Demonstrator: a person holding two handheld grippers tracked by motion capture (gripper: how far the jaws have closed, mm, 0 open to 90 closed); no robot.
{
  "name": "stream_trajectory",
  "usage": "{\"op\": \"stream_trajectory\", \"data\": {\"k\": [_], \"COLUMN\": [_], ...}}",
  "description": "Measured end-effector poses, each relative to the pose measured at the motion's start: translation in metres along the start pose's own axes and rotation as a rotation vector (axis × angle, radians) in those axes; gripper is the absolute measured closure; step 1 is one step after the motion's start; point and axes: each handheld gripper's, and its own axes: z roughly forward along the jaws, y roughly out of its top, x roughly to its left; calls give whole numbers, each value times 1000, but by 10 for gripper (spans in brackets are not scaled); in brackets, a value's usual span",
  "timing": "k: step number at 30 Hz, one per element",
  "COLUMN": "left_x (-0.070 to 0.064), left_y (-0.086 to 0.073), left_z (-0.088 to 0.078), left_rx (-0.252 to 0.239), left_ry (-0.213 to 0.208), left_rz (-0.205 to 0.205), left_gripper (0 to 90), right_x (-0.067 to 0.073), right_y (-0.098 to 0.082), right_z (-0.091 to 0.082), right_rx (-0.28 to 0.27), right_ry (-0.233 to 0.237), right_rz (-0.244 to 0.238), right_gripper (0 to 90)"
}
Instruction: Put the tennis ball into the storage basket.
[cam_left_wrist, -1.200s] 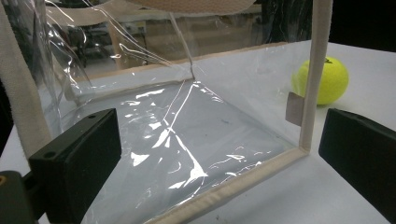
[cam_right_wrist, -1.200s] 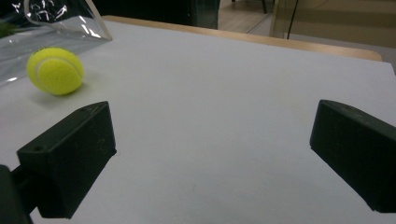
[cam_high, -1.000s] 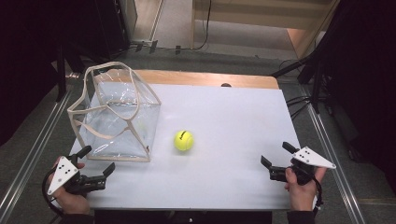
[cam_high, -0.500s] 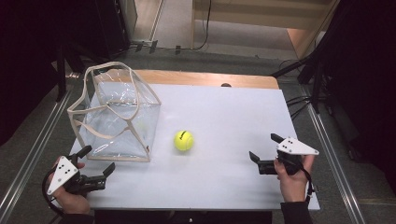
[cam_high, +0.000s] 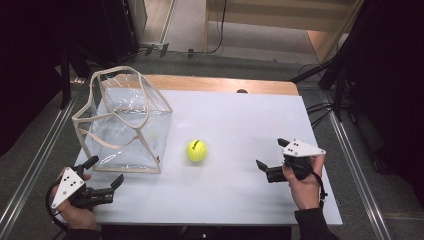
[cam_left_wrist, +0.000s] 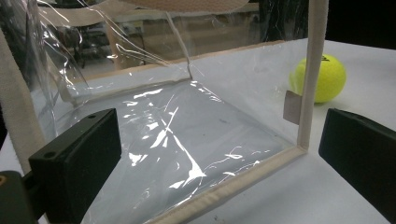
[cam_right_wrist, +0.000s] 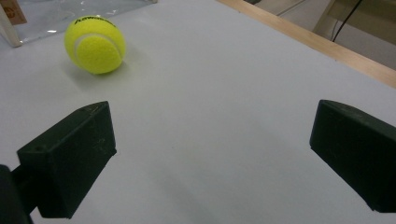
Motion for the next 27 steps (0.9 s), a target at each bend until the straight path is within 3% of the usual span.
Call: {"op": "stream_trajectory", "data": {"k": [11, 27], "left_x": [0, -1], "left_y": [0, 0], "left_z": [1, 1], "left_rx": [-2, -1], "left_ry": [1, 1], "left_rz": [0, -1], "left_gripper": [0, 0], "right_x": [3, 10], "right_y": [16, 41], "right_z": [13, 34], "right_rx": [11, 84], "right_ry": [28, 86], "right_rz": [-26, -70], "right_gripper": [0, 0]}}
